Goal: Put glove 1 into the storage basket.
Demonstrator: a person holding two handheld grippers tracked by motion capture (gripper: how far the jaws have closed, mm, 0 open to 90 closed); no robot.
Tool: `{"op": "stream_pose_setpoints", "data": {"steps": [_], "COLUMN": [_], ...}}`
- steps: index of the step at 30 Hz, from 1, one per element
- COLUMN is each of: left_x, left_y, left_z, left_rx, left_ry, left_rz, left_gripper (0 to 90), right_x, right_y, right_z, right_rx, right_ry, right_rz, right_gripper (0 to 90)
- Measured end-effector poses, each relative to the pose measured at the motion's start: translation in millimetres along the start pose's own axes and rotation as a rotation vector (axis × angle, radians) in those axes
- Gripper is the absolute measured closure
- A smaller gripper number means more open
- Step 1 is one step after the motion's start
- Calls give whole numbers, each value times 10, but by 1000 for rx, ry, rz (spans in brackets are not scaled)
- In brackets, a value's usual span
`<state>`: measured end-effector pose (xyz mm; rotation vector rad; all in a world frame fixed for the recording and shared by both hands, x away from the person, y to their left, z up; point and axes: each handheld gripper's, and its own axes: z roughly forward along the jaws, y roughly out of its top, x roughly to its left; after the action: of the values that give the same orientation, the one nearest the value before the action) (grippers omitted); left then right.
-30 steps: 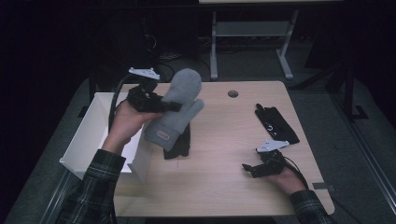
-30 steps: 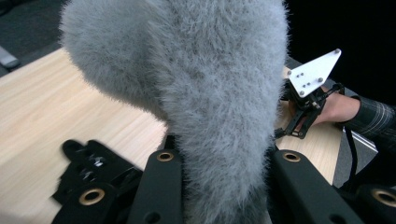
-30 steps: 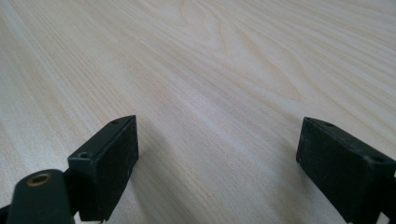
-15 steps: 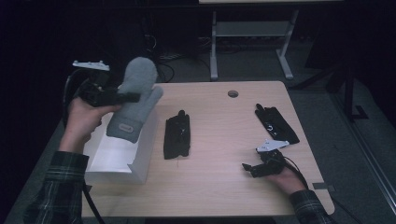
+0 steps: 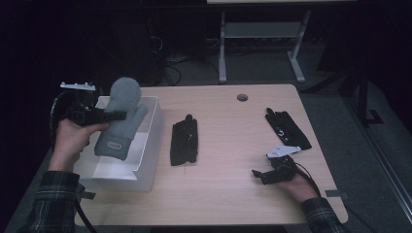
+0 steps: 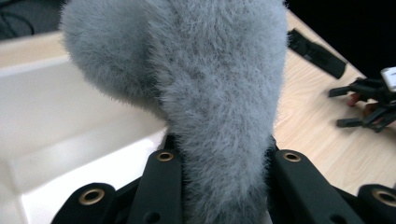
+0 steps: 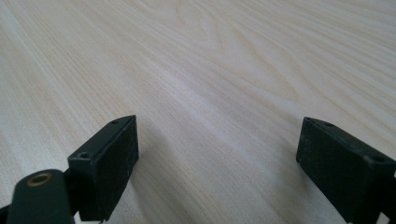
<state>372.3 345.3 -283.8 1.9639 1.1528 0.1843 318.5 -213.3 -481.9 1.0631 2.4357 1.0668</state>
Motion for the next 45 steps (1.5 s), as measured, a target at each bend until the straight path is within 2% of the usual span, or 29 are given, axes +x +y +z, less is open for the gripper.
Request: {"op": "stream_pose_setpoints", "data": {"steps": [3,9,11,12,13,14,17,19,21,25,28,31,33,37,41,42,43,45], "left_x": [99,264,289,341,341,403,477,521,561,620,654,658,649,598,518,518,462,402], "left_y": [-141,-410,-450,-528,-528,-609,-677,-704,-725,-760,-779,-781,-767,-681,-520,-520,-439,-363], "left_z": [128,427,474,568,568,674,765,807,843,908,939,945,932,850,726,726,661,608], "left_rx": [28,79,91,112,112,141,160,174,196,237,242,253,244,218,179,179,156,143], "left_ry": [9,-8,-11,-8,-8,-12,-10,6,19,69,98,136,164,229,286,286,288,282], "left_rz": [-37,-114,-120,-139,-139,-161,-188,-199,-203,-201,-207,-196,-204,-191,-151,-151,-138,-115], "left_gripper": [719,718,717,716,715,713,709,706,698,674,644,585,519,397,313,298,292,268], "right_x": [0,0,0,0,0,0,0,0,0,0,-1,-1,-1,-1,0,0,-1,-1], "right_y": [0,0,0,0,0,0,0,0,0,0,0,1,1,1,1,1,1,1], "right_z": [0,0,0,0,0,0,0,0,0,0,0,0,0,0,0,0,0,0], "right_rx": [1,1,1,1,1,0,0,0,0,0,1,0,0,0,1,0,0,1], "right_ry": [0,0,0,0,0,0,0,0,0,0,0,-1,0,0,0,-1,0,0], "right_rz": [0,0,0,0,0,0,0,0,0,0,0,0,0,-1,0,0,-1,-1], "right_gripper": [128,128,128,128,128,128,128,128,128,128,128,128,128,128,128,128,128,128]}}
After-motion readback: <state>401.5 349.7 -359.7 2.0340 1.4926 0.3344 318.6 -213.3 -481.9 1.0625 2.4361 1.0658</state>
